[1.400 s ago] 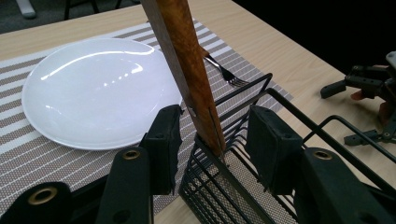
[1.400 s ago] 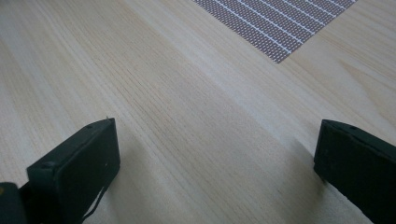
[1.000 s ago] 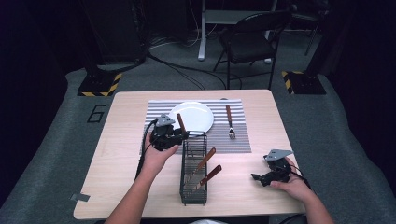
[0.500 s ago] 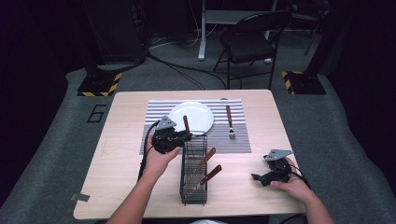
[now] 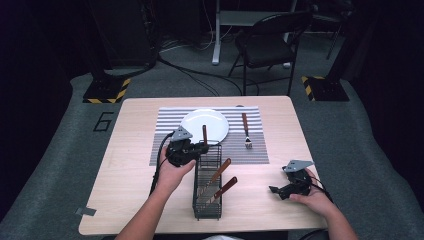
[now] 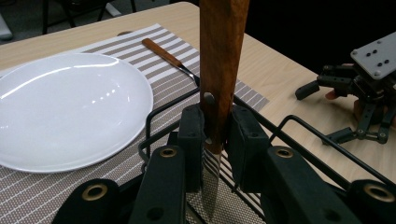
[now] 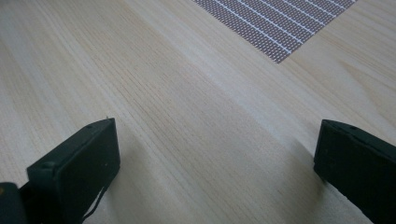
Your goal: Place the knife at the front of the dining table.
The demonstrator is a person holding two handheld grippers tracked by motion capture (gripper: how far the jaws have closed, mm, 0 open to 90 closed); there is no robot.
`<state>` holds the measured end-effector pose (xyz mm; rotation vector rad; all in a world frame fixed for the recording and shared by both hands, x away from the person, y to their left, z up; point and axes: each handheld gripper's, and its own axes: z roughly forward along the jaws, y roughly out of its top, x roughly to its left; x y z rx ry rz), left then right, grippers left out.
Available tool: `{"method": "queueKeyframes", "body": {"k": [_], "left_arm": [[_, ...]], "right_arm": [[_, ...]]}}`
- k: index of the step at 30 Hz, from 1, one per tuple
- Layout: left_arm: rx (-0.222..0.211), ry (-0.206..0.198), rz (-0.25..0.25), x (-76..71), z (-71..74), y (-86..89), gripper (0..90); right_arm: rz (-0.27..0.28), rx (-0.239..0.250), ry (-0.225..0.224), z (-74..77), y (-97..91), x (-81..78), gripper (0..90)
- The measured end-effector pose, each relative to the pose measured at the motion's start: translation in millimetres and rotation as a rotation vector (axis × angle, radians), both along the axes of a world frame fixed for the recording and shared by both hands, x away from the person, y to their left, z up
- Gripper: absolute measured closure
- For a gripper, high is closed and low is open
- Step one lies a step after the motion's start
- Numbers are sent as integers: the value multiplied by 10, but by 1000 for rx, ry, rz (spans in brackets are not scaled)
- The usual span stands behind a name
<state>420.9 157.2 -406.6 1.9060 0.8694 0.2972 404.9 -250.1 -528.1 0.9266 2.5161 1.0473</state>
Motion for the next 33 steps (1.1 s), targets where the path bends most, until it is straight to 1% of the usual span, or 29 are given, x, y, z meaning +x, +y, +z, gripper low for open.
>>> {"method": "queueKeyframes", "body": {"k": [1,4,6,10,11,12,13,14,15,18,19,20,21,22,23,24,25,26,29,30,31,33], "left_arm": [[6,-10,-2,-18,14,-13,763],[10,-17,-7,-28,29,-12,763],[2,-14,-6,-43,44,-11,763],[-5,-25,-12,-62,96,17,763],[-11,-30,-8,-78,132,33,763],[-11,-30,-8,-78,132,33,763],[-12,-45,-9,-90,178,59,763],[-12,-45,-9,-90,178,59,763],[-24,-48,-8,-99,200,67,763],[-40,-55,-9,-113,276,105,763],[-55,-57,-6,-133,332,130,763],[-55,-57,-6,-133,332,130,763],[-58,-69,-8,-144,362,144,763],[-69,-93,-9,-174,429,165,763],[-77,-101,-7,-193,463,173,763],[-77,-101,-7,-193,463,173,763],[-84,-112,-7,-213,497,181,763],[-92,-130,-9,-257,568,198,763],[-98,-159,-9,-324,671,233,763],[-98,-159,-9,-324,671,233,763],[-100,-177,-10,-370,736,267,763],[-101,-197,-9,-413,798,306,763]], "right_arm": [[0,0,0,0,0,0,0],[0,0,0,0,0,0,0],[0,0,0,0,0,0,0],[0,0,0,0,0,0,0],[0,0,0,0,0,0,0],[0,0,0,0,0,0,0],[0,0,0,0,0,0,0],[0,0,0,0,0,0,0],[0,0,0,0,0,0,0],[0,0,0,0,0,0,0],[1,0,1,0,0,0,0],[1,0,1,0,0,0,0],[0,0,1,0,0,0,0],[0,0,0,0,0,0,0],[0,0,0,0,0,0,0],[0,0,0,0,0,0,0],[0,0,0,0,0,0,0],[0,0,0,0,0,0,0],[0,0,0,0,0,0,0],[0,0,0,0,0,0,0],[0,0,0,0,0,0,0],[0,0,0,0,0,0,0]]}}
